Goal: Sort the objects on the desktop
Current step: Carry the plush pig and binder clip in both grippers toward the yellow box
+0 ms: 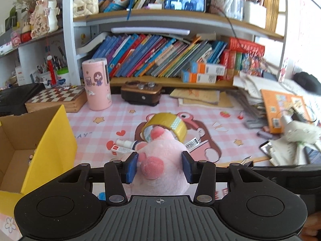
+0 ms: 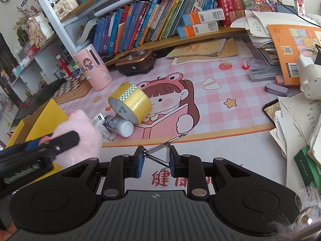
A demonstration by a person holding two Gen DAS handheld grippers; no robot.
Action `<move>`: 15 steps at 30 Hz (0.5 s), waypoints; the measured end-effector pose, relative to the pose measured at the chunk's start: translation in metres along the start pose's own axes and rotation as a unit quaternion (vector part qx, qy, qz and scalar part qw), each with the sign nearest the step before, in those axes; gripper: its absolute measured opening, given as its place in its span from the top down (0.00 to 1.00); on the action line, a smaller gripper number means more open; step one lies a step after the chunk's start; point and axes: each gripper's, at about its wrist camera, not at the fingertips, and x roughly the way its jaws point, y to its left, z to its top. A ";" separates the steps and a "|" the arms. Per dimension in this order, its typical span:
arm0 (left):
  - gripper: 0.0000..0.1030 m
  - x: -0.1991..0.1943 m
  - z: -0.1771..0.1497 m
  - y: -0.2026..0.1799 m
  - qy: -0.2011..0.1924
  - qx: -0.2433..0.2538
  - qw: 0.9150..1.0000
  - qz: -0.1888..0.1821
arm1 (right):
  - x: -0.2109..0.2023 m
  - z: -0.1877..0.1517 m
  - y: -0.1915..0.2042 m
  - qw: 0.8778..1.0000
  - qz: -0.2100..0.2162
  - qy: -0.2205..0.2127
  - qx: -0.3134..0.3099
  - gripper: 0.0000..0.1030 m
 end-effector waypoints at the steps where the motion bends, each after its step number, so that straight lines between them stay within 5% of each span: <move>1: 0.57 -0.005 0.000 0.000 -0.004 -0.002 1.000 -0.004 | -0.003 -0.001 0.001 1.000 0.000 -0.001 -0.002 0.77; 15: 0.57 -0.070 -0.027 0.035 -0.018 -0.070 0.997 -0.020 | -0.041 -0.027 0.036 0.999 0.005 -0.014 -0.042 0.77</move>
